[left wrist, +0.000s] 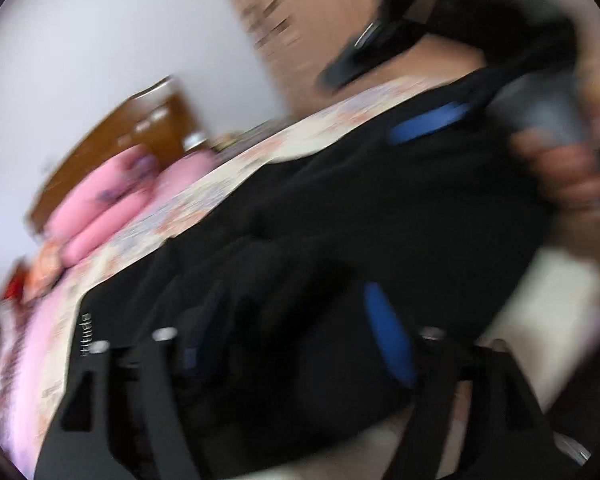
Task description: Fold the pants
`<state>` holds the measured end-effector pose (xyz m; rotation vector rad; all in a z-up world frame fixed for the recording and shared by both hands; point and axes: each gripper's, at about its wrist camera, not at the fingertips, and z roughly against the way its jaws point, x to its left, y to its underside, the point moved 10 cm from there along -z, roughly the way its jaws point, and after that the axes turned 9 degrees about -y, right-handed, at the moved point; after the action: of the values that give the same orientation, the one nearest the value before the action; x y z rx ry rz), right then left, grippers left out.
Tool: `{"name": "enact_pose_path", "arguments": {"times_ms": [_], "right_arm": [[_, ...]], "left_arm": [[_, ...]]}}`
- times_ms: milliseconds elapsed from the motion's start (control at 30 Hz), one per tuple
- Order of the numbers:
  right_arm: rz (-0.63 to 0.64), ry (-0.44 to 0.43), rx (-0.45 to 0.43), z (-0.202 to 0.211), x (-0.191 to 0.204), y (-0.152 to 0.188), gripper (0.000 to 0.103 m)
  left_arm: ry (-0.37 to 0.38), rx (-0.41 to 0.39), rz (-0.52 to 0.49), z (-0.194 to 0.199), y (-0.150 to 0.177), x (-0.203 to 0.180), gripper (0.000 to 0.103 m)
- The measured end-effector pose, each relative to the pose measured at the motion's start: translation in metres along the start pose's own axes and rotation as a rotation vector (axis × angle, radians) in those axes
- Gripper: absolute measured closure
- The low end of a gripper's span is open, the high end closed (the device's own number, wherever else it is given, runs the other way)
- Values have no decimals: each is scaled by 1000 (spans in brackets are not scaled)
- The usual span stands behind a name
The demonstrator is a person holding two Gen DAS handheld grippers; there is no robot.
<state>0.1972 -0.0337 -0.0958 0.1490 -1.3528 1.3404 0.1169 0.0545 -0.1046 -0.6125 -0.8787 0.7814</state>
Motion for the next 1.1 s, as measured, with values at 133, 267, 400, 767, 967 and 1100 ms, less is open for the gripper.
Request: {"name": "enact_pose_path", "arguments": {"times_ms": [133,267,400,767,967,1100], "right_arm": [[60,-81,29,-3,26,3,4],[186,-159,94,-22,75,26,7],[267,-189,171,-51,105,50,22],[87,-77,319,-82,73,94,42],[25,-115,249,-91,75,71,56],[16,-123,244,-96,77,71,92]], "left_arm": [[-48,-31,148,40,14,59,24],[-272,53,377,47,59,166,27],[-341,124,472,30,97,219,43],[-220,118,460,21,130,184,54],[-231,96,386,35,125,178,53],[-241,93,297,42,117,164,41]]}}
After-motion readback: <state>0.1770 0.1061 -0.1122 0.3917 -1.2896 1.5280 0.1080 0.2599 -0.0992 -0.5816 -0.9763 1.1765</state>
